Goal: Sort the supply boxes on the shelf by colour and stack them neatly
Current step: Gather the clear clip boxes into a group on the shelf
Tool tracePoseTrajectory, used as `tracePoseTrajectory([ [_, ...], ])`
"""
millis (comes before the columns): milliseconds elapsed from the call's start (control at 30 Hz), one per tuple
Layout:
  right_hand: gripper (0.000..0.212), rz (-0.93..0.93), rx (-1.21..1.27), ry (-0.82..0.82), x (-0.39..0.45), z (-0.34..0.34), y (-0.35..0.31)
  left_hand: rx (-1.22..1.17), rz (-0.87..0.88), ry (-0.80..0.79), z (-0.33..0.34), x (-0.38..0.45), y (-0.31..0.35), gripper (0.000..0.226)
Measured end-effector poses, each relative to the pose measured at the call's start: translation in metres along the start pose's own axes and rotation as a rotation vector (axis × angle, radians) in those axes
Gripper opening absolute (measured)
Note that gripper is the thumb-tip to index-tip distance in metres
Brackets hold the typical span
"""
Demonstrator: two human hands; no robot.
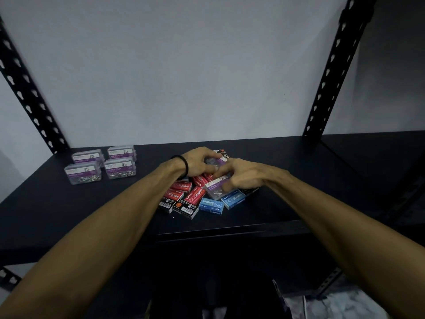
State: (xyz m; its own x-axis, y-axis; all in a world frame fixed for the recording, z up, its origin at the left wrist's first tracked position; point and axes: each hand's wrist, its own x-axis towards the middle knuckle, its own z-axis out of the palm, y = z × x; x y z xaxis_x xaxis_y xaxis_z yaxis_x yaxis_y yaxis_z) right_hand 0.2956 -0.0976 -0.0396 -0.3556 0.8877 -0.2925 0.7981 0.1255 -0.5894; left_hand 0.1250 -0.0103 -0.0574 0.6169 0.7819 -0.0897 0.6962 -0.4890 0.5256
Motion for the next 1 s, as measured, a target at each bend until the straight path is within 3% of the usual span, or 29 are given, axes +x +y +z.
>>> tracePoseTrajectory([
  [133, 0.031, 0.001, 0.017, 0.02, -0.002, -0.002, 0.003, 0.14, 0.023, 0.145, 0.001, 0.0, 0.0, 0.049],
  [367, 0.033, 0.003, 0.065, 0.059, -0.008, 0.0, 0.005, 0.167, -0.054, 0.214, 0.004, -0.007, -0.001, 0.041],
  [633, 0.037, 0.011, 0.159, 0.161, -0.015, -0.002, 0.014, 0.05, -0.051, 0.253, 0.006, -0.012, -0.004, 0.071],
  [1000, 0.042, 0.028, 0.193, 0.219, -0.015, -0.003, 0.016, -0.183, -0.058, 0.27, 0.003, -0.013, 0.001, 0.046],
])
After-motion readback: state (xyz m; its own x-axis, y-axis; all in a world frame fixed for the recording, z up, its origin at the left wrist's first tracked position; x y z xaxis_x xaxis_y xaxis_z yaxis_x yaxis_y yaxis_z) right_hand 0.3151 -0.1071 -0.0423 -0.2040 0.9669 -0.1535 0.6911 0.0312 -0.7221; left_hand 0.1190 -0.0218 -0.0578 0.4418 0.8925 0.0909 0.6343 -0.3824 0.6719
